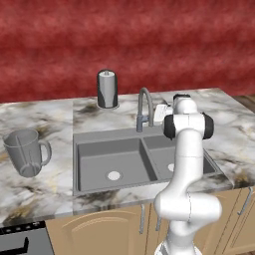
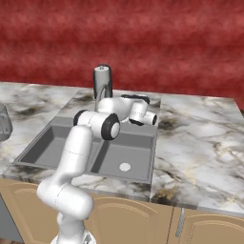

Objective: Turn on the sink faucet and place the jug under the water for a few seconds to fill it up.

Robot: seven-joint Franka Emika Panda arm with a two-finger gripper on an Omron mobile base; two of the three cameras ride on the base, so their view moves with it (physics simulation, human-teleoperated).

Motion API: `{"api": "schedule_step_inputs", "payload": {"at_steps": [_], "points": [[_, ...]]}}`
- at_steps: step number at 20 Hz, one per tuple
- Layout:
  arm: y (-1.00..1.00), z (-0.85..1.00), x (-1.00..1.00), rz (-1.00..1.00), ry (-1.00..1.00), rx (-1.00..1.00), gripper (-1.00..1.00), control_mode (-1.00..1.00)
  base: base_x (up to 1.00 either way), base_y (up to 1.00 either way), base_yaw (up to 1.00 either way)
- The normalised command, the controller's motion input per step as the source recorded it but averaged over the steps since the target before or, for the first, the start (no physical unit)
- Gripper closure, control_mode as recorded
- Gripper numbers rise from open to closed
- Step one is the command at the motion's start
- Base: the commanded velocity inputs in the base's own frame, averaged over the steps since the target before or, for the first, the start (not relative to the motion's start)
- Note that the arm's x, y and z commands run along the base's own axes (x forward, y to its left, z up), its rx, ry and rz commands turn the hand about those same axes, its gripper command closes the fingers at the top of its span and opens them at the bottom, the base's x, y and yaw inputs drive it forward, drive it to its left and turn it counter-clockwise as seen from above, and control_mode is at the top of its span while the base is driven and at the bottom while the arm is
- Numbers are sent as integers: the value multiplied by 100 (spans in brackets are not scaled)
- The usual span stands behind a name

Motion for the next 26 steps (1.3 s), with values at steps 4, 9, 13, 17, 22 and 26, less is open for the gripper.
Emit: {"api": "schedule_step_inputs", "payload": {"at_steps": [4, 9, 13, 17, 22, 26], "points": [[44, 0, 0, 0, 0, 0, -100, -100, 0, 0, 0], [63, 0, 11, 0, 3, 0, 100, -100, 0, 0, 0], [39, 0, 11, -1, 1, 0, 100, -100, 0, 0, 0], [43, 0, 16, -6, 0, 0, 100, -100, 0, 0, 0], [18, 0, 18, -13, 0, 6, 100, -100, 0, 0, 0], [0, 0, 4, -25, 0, 11, 100, -100, 0, 0, 0]]}}
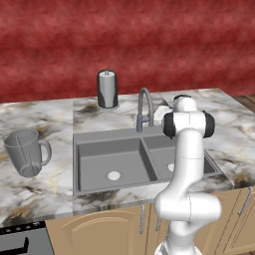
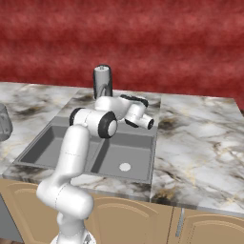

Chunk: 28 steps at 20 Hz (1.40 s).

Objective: Turn on the sink faucet and place the jug under the water for a few seconds to fill it up.

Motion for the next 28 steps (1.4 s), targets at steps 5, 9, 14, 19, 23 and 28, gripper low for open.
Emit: {"api": "schedule_step_inputs", "payload": {"at_steps": [5, 9, 14, 19, 23, 28], "points": [[0, 0, 0, -31, 2, 13, 100, -100, 0, 0, 0], [-12, 0, 10, -27, 10, 15, 100, -100, 0, 0, 0], [-48, -10, 6, -19, 6, 14, 100, -100, 0, 0, 0], [-74, -12, 1, -11, 2, 15, 100, -100, 0, 0, 0], [-86, -18, 0, -4, 3, 15, 100, -100, 0, 0, 0], [-79, -29, 0, -2, 2, 13, 100, -100, 0, 0, 0]]}}
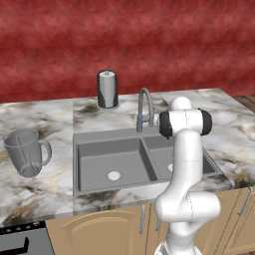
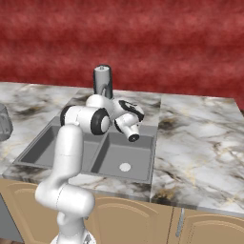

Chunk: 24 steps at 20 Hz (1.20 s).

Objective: Turn on the sink faucet and place the jug under the water for a few seconds to fill it up.

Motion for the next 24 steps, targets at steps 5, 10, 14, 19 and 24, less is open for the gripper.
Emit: {"api": "schedule_step_inputs", "payload": {"at_steps": [5, 10, 14, 19, 24], "points": [[-82, -24, 0, -2, 3, 15, 100, -100, 0, 0, 0], [-89, -18, 0, 0, 5, 18, 100, -100, 0, 0, 0], [-84, -21, 0, 0, 8, 18, 100, -100, 0, 0, 0], [-79, -25, 0, 0, 10, 17, 100, -100, 0, 0, 0], [-53, -10, 0, 0, 11, 11, -100, -100, 0, 0, 0]]}}
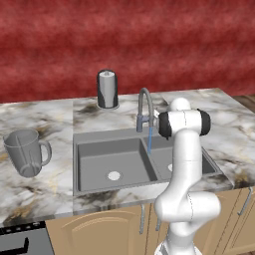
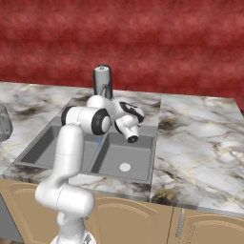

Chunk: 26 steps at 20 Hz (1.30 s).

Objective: Turn on the sink faucet and place the jug under the water for a few seconds to fill it up.

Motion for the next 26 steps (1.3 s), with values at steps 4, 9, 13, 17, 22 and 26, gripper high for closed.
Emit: {"api": "schedule_step_inputs", "payload": {"at_steps": [4, 9, 13, 17, 22, 26], "points": [[0, -1, 0, 0, 2, 0, -100, -100, 0, 0, 0], [-19, 3, -18, 0, 0, 0, -100, -100, 0, 0, 0], [-47, 19, -43, 0, 0, 0, -100, -100, 0, 0, 0], [-55, 44, -58, 0, 0, 0, -100, -100, 0, 0, 0], [-28, 74, -55, 0, -1, 0, -100, -100, 0, 0, 0], [0, 92, -54, -1, 0, -4, -100, -100, 0, 0, 0]]}}
